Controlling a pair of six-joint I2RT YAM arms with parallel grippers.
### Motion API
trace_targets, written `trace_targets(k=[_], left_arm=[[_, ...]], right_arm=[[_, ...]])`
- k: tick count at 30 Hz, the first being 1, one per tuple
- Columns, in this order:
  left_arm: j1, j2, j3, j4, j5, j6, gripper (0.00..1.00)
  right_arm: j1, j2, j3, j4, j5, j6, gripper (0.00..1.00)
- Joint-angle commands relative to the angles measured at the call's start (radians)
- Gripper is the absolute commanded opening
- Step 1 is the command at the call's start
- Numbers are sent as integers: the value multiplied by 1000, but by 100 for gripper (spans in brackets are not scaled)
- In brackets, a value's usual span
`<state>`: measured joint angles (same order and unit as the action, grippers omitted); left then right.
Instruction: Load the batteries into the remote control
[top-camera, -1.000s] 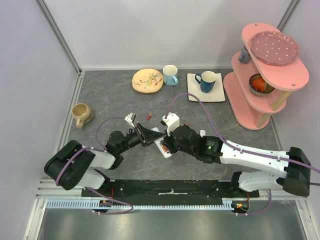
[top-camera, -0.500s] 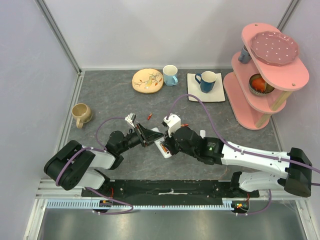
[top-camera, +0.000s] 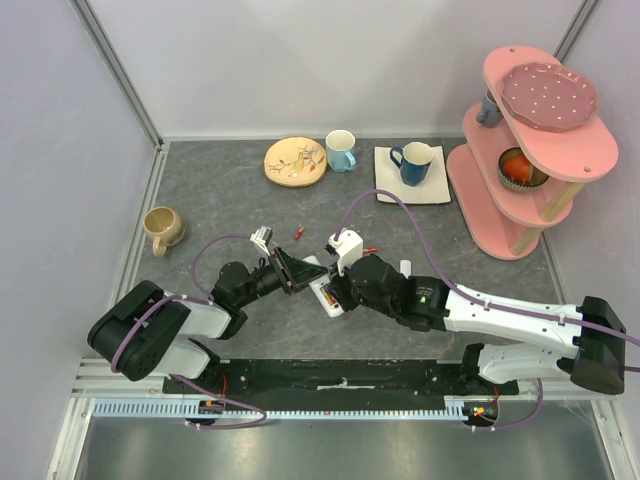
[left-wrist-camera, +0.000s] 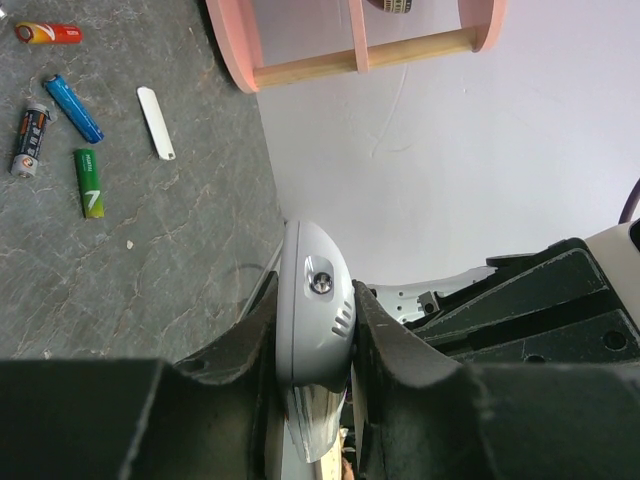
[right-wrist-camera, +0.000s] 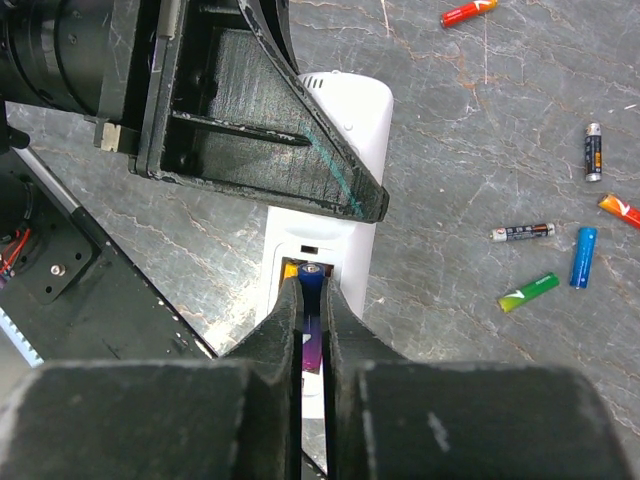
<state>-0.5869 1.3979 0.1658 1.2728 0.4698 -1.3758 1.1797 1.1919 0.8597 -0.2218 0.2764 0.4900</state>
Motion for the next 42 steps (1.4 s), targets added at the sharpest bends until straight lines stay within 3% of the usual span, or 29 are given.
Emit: trace_targets(k=[1,5,29,42], left_arm=[[-2,-20,32,295,-16,-20,2],[-2,-20,32,296,-14,-20,2],[-2,-5,29,295,7,-17,2],[-2,-2,29,298,21,-12,2]], right_arm=[[11,-18,-4,-22,27,12,13],[12,-18,5,-30,43,16,22],[11,-43,88,-73,106,12,35],[11,-77,131,-76,102,24,47]])
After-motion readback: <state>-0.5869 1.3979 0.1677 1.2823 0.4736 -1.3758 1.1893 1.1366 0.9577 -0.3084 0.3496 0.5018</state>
